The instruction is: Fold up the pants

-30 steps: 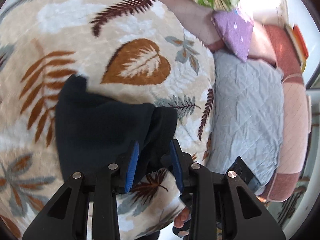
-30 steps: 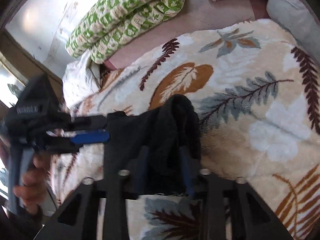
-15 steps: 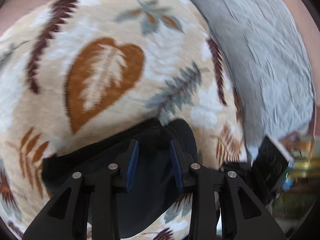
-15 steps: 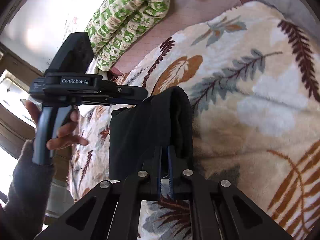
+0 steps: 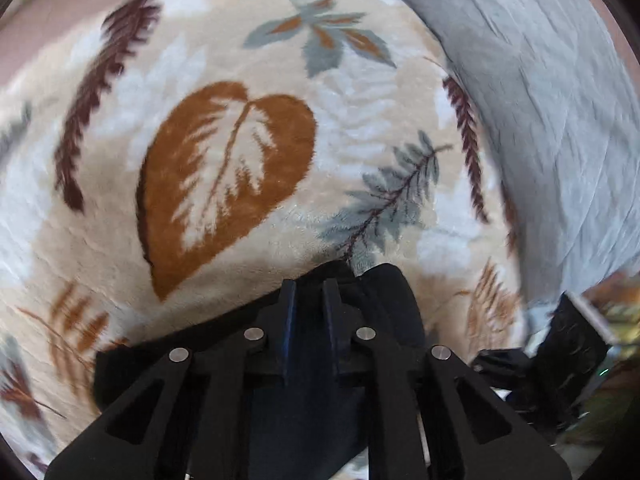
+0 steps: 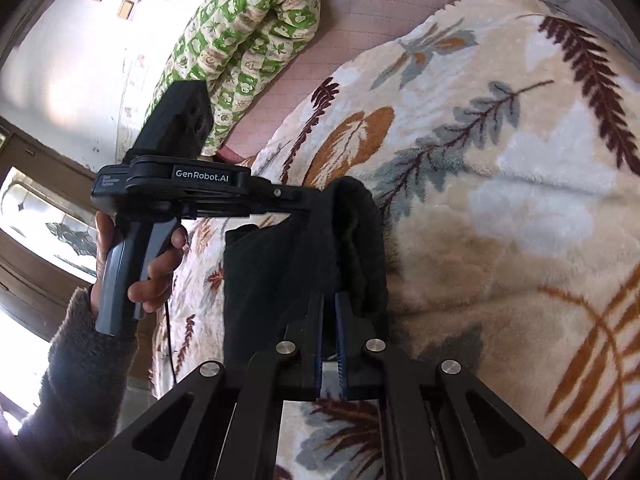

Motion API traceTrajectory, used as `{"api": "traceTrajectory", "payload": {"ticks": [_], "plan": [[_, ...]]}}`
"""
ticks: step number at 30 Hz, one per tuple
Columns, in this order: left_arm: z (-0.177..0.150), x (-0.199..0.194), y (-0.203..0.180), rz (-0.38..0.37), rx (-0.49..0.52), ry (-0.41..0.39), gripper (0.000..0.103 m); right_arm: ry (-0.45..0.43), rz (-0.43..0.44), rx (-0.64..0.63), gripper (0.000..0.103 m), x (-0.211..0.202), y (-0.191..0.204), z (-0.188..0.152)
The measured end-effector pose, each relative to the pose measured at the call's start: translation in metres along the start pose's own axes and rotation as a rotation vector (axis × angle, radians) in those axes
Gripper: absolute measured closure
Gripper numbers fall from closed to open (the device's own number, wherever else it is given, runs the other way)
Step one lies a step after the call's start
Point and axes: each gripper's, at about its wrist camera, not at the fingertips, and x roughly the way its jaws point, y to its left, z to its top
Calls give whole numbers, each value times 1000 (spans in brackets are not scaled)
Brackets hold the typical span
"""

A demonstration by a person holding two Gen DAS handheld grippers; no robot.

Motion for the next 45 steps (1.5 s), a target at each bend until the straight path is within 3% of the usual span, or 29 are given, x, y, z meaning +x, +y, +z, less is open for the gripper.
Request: {"api": "traceTrajectory", "payload": {"ticks": [2, 5, 9, 11, 13, 15, 18, 21, 23, 27, 28, 30, 35, 39, 45], "plan": [[2, 12, 1, 54, -9, 22, 92, 14, -24, 14, 98, 6, -4, -4], [1, 4, 8, 19, -84, -23, 92, 17, -68, 12, 98, 13, -7, -2], [-24, -50, 28, -12, -191, -197, 92, -24, -21, 14, 91, -6, 1, 2], [-45, -75, 36, -14, -225, -258, 90, -54, -32, 9, 75, -17, 5, 6], [-75, -89, 46, -12, -275, -278, 87, -89, -43, 6, 44, -23, 7, 9], [-101, -93, 56, -13, -319, -298, 79, -84, -44, 11, 37, -20, 10, 15], [-133, -79, 65, -21, -394, -281, 76, -12, -72, -18, 36, 0, 17, 21], [-157, -64, 77, -116, -475, -271, 76, 19, -103, -31, 36, 11, 19, 25], [-166, -55, 83, -175, -511, -263, 76, 30, -112, -26, 36, 13, 17, 27], [-171, -45, 87, -209, -528, -274, 76, 72, -111, -11, 36, 18, 8, 27], [-173, -44, 88, -220, -523, -283, 75, 80, -108, -10, 36, 20, 5, 26], [-174, -42, 90, -241, -515, -290, 57, 97, -93, -14, 36, 26, 2, 26], [-172, -31, 103, -323, -559, -281, 53, 167, -46, -3, 36, 47, -7, 26], [-166, -20, 103, -318, -596, -249, 45, 194, -32, -28, 36, 53, -6, 28], [-157, -14, 84, -181, -560, -300, 45, 278, -108, -139, 37, 64, 13, 31]]}}
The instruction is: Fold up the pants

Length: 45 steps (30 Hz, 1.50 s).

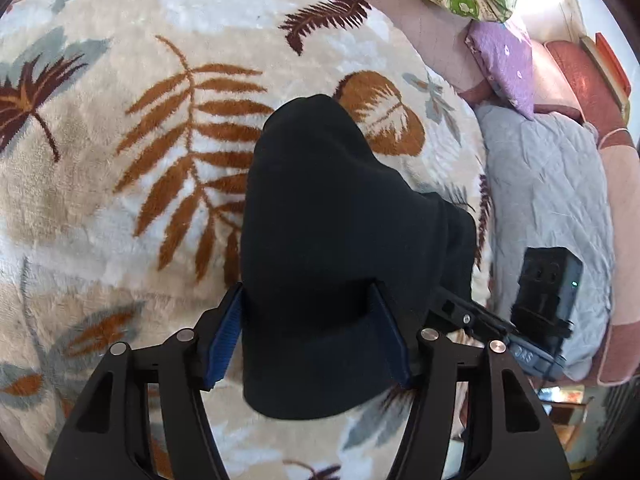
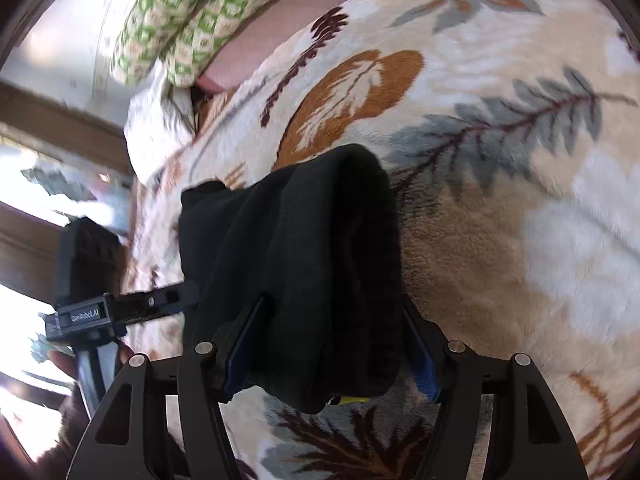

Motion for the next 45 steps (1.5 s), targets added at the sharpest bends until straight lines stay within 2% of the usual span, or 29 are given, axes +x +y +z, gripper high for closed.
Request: {"api": "traceTrajectory", "payload": {"ticks": [1, 3, 5, 7, 9, 13, 17, 20, 27, 31, 32, 34, 36, 37, 40, 42, 45], "plan": [[0, 1, -1, 2, -2, -17, 48, 6, -12, -2, 42, 1, 1, 1], [-1, 3, -4, 14, 11, -37, 64, 5, -20, -3, 53, 3, 2, 1], [-2, -2, -3, -11, 4, -61, 75, -12, -29, 13, 57, 4, -1, -1], [-1, -8, 2, -52, -23, -74, 79, -40, -14, 32, 65, -1, -3, -3], [-1, -14, 5, -75, -29, -75, 83, -74, 18, 63, 68, -8, -4, -7], [-4, -28, 7, -104, -33, -91, 86, -98, 16, 61, 70, -14, 10, -14], [-5, -56, 14, -101, -17, -118, 86, -119, 59, 74, 72, -22, 30, -16], [-6, -75, 28, -71, -15, -142, 86, -115, 67, 44, 72, -17, 57, -17], [-15, -118, 96, -27, -77, -179, 86, -55, 139, 16, 72, 35, 117, -23], [-14, -111, 133, 14, -92, -138, 86, -25, 128, -5, 71, 65, 142, -30], [-14, -107, 137, 25, -81, -128, 84, -17, 100, -13, 70, 74, 146, -33], [-14, -101, 141, 59, -50, -117, 78, -27, 45, -39, 61, 83, 151, -36], [-15, -96, 138, 115, 19, -118, 62, -37, 17, -60, 53, 88, 147, -38], [-16, -96, 136, 132, 49, -126, 59, -35, 3, -54, 49, 90, 141, -38], [-18, -102, 136, 126, 78, -134, 57, -54, 90, 42, 48, 79, 117, -39], [-16, -108, 140, 117, 50, -137, 57, -73, 97, 74, 46, 70, 110, -38], [-14, -119, 148, 106, -5, -147, 57, -71, 56, 112, 45, 61, 103, -40]]}}
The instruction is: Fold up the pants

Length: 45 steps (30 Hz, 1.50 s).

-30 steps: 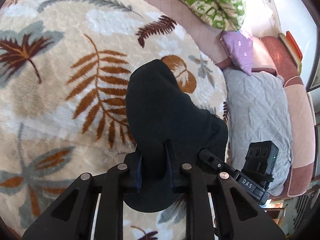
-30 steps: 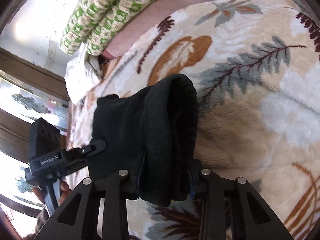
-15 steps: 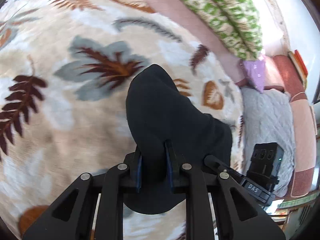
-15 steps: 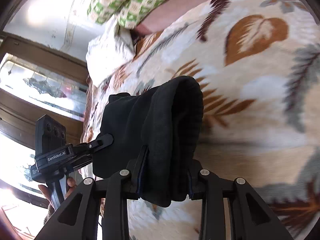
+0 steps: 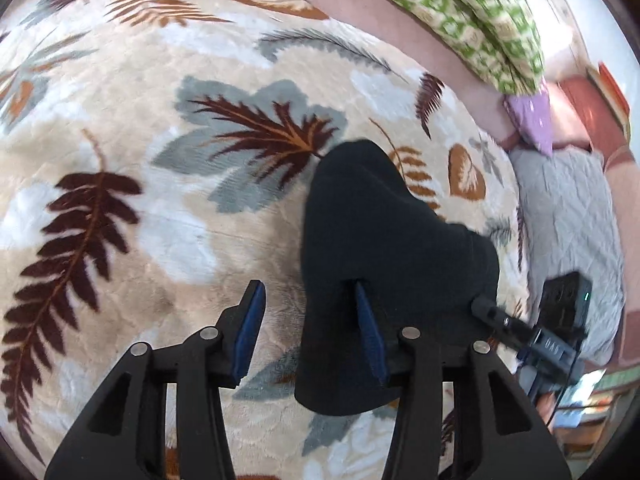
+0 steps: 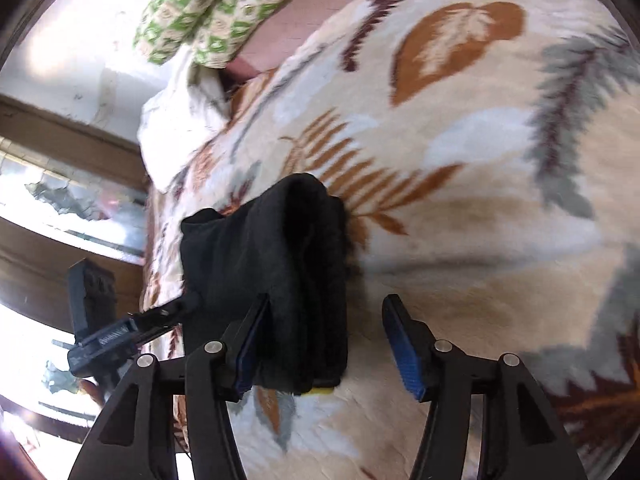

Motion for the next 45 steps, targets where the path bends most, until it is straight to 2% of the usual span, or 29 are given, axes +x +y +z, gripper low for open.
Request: {"api": "traceTrajectory", "payload": {"ticks": [5, 7, 12, 14, 15, 16, 20, 25, 29, 32, 36, 45], "plan": [[-10, -24, 5, 68, -5, -43, 58, -62, 40, 18, 45, -29, 10, -10], [-18, -36, 1, 107, 25, -66, 58, -110, 5, -11, 43, -48, 22, -14], [-56, -63, -29, 232, 135, -187, 56, -203, -235, -158, 41, -74, 69, -43], [-72, -64, -43, 302, 169, -221, 54, -227, -364, -239, 32, -72, 91, -66], [-80, -64, -46, 323, 174, -238, 51, -236, -415, -262, 23, -69, 99, -76], [-90, -63, -48, 339, 175, -262, 50, -244, -464, -287, 18, -64, 107, -89], [-115, -56, -42, 338, 132, -303, 50, -277, -572, -340, 13, -56, 120, -122], [-132, -55, -30, 330, 75, -345, 50, -364, -587, -365, 4, -66, 130, -149], [-143, -59, -35, 353, 85, -393, 50, -412, -598, -381, 1, -72, 137, -159], [-148, -63, -42, 411, 111, -437, 50, -408, -589, -388, 1, -73, 138, -161], [-149, -61, -44, 373, 111, -415, 50, -400, -579, -391, 1, -72, 135, -164], [-154, -61, -62, 480, 181, -455, 50, -397, -563, -342, 1, -78, 119, -166]]}}
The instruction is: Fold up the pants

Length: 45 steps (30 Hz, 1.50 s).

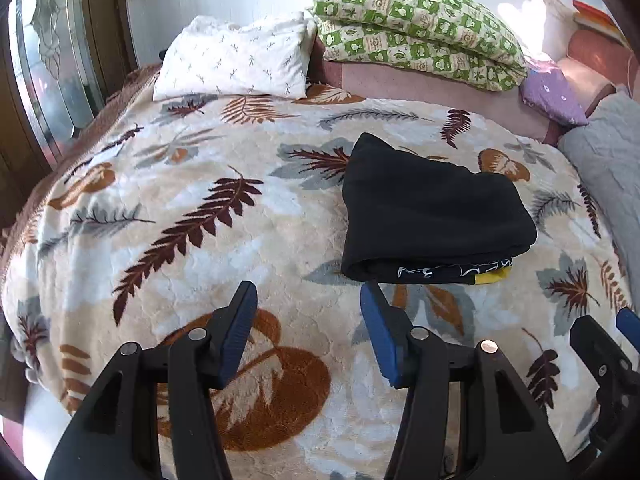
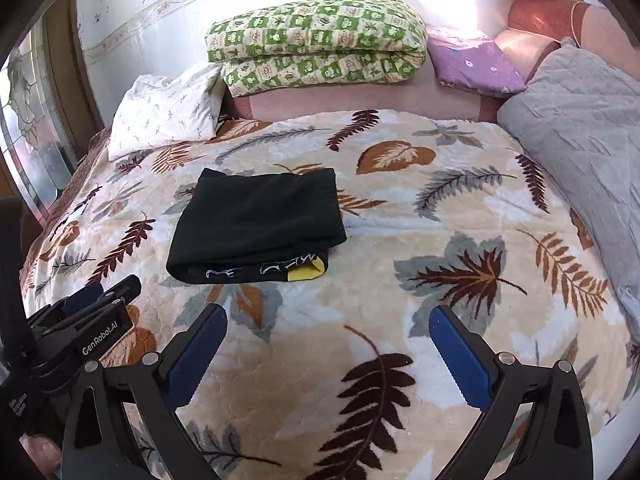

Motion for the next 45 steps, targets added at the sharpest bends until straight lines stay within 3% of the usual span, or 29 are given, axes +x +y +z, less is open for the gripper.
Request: {"api": "traceTrajectory", "payload": {"ticks": [10, 20, 31, 45], "plan": [[-2, 1, -8, 25, 35, 7, 50, -7, -12, 26, 1, -2, -13, -2], [-2, -14, -15, 35, 74, -48, 50, 1, -11, 36, 1, -1, -19, -5], [-1, -23, -16, -9, 81, -73, 50, -3, -16, 34, 1, -2, -20, -4], [-1, -25, -19, -12, 101, -83, 50, -5, -20, 35, 1, -3, -20, -5]]}}
